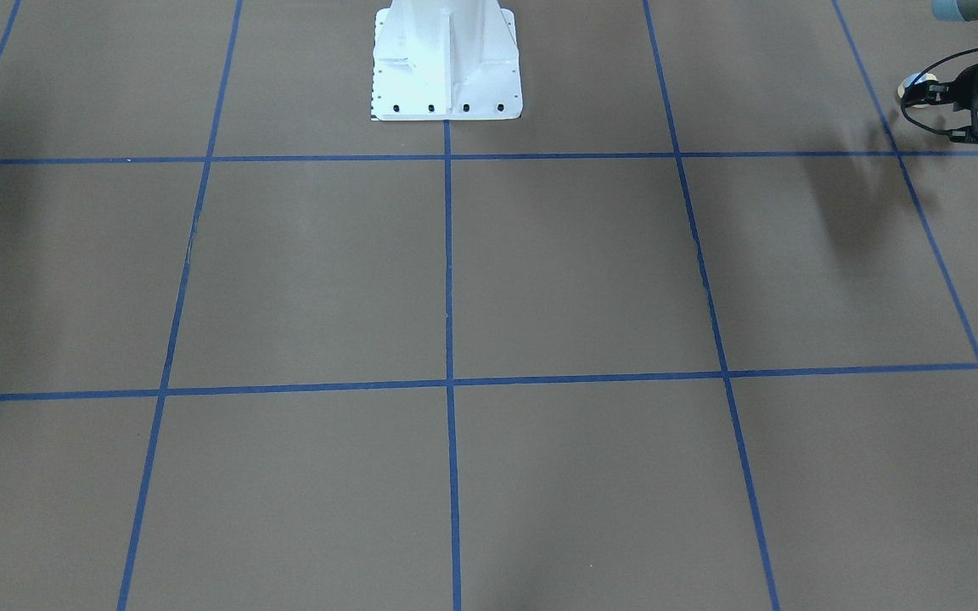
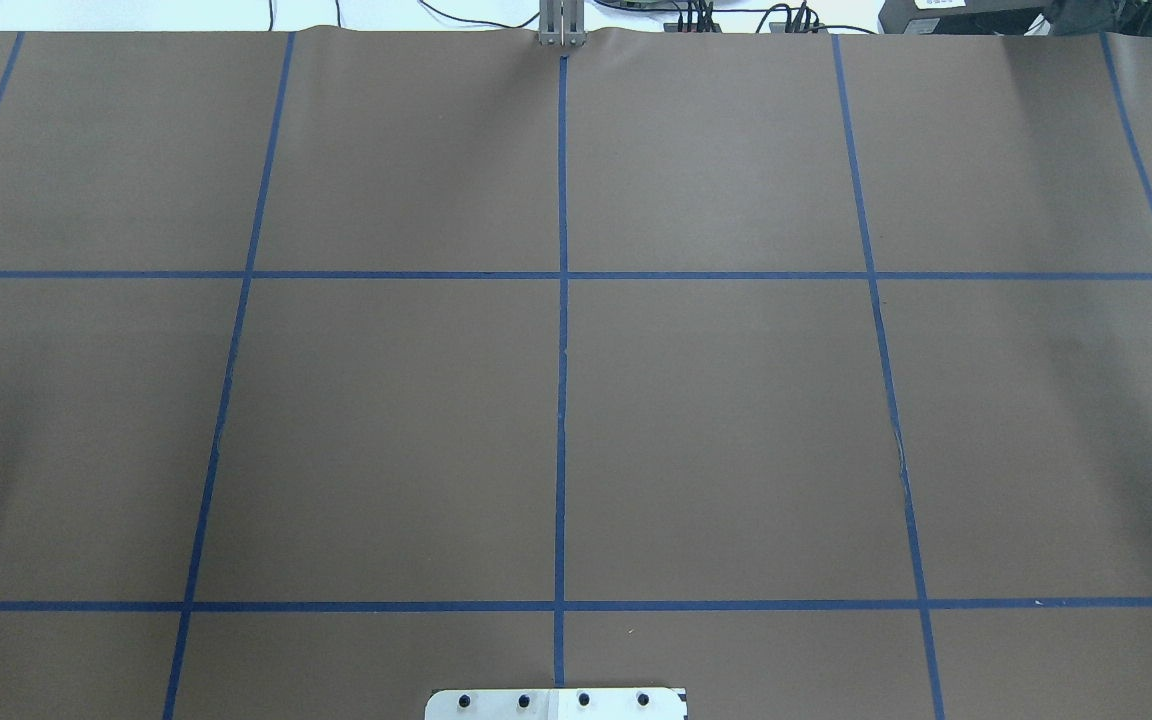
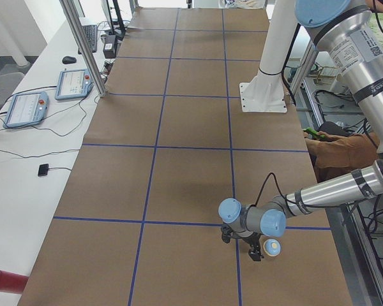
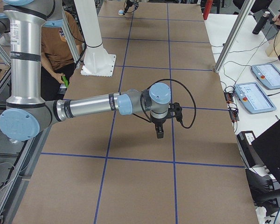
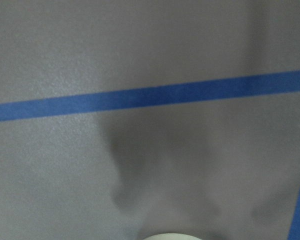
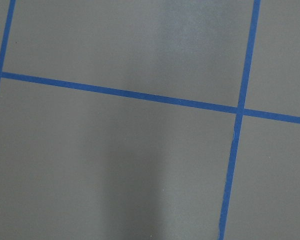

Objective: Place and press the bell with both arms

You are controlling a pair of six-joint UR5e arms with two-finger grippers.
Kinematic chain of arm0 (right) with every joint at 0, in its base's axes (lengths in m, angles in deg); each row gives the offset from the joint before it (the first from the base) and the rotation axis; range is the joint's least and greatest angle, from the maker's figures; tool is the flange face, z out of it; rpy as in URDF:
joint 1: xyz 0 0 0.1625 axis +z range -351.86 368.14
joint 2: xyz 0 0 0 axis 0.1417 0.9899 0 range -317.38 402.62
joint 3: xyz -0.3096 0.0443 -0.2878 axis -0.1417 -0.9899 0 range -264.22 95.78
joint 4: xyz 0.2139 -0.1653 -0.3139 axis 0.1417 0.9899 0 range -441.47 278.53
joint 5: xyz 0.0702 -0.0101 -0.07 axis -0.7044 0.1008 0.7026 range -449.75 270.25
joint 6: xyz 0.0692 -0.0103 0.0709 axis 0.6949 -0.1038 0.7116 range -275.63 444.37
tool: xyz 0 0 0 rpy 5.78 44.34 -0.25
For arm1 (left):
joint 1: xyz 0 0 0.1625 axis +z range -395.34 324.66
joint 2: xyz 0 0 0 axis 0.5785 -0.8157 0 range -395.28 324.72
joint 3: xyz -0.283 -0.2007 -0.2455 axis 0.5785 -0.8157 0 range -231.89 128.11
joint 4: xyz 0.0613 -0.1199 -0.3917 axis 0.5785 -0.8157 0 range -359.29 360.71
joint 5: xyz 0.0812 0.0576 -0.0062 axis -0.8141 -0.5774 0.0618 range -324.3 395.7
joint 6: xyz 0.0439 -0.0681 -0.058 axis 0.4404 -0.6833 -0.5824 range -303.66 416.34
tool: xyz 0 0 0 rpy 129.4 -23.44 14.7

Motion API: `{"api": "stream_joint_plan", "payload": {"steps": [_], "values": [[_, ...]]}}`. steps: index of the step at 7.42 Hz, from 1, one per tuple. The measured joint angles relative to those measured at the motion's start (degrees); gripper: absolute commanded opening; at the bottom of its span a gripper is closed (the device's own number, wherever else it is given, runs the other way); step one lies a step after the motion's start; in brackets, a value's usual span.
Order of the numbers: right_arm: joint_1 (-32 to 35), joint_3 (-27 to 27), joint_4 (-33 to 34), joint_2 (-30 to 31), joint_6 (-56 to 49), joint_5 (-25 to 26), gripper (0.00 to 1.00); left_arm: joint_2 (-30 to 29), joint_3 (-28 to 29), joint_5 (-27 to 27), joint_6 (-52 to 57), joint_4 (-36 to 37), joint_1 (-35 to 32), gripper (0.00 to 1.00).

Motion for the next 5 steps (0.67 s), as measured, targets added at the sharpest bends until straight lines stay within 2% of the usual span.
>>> {"api": "stream_joint_plan", "payload": {"steps": [3,5], "values": [[0.0,0.3,0.0,0.0,0.0,0.0,1.00,2.6,0.6,1.1,-7.9,-9.5,4.9,1.00],[0.0,0.3,0.0,0.1,0.0,0.0,1.00,4.3,0.6,1.8,-8.8,-12.0,5.4,1.00]]}}
